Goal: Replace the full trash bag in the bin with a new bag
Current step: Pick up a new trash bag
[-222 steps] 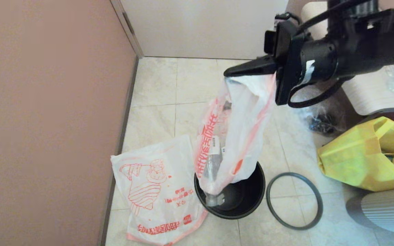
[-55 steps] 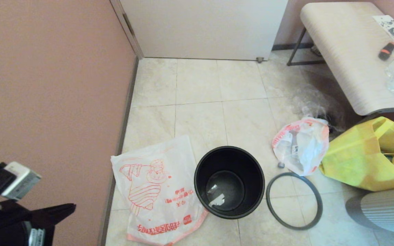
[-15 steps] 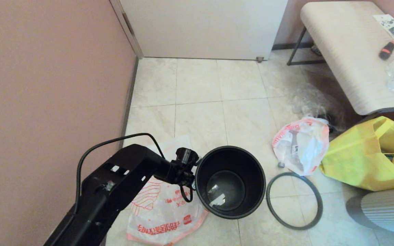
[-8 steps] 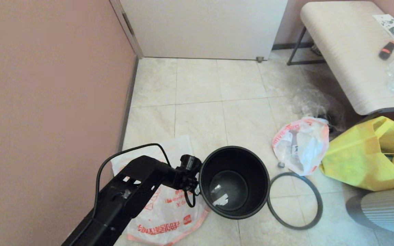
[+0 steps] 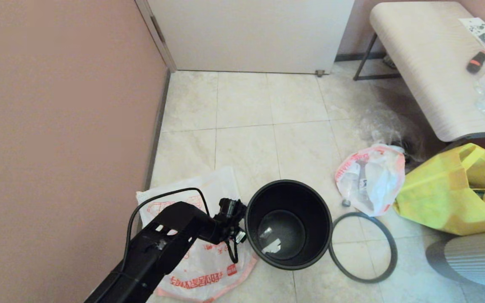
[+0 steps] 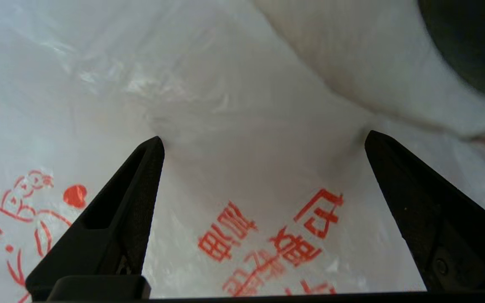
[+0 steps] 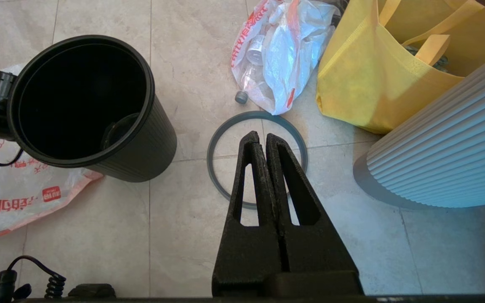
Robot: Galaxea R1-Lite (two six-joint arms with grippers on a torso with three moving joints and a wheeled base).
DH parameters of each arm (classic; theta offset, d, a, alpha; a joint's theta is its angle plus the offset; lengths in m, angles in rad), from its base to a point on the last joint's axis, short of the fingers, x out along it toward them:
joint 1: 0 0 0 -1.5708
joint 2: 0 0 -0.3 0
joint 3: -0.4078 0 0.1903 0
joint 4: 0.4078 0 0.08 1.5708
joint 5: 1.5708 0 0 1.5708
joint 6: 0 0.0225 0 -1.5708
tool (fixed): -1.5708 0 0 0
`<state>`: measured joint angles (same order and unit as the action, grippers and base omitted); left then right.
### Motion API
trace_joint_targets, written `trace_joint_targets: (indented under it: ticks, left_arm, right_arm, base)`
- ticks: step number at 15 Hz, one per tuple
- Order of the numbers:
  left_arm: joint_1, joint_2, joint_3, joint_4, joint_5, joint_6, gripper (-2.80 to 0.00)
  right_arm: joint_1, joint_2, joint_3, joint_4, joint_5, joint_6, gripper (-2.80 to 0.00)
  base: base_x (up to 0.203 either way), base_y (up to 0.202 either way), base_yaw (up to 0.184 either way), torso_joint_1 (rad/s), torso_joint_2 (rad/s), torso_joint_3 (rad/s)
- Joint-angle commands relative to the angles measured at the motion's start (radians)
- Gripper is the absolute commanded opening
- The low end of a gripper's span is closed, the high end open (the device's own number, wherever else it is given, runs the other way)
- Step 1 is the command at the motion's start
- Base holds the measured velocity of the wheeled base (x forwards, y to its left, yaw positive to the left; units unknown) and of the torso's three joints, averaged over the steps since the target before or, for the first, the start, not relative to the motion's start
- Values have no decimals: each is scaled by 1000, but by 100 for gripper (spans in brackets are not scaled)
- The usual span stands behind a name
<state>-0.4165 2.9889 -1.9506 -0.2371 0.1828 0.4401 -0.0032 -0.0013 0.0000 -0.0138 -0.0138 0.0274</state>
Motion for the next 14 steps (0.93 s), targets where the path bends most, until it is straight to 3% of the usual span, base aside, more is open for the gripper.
trace_joint_targets:
  ticks: [1,3,14]
  left_arm:
    - [-6,3,2,-9,-3,-18,0]
    - [-13,0,2,-13,-12,-49,0]
    - [33,44,1,-129,52,26,0]
  right_arm:
    - [0,1,6,0,0,0,-280]
    - [0,1,6,0,0,0,-280]
    - [0,1,6,-1,0,0,-280]
  base:
    - [0,0,0,0,0,0]
    - [0,0,0,0,0,0]
    - [0,0,0,0,0,0]
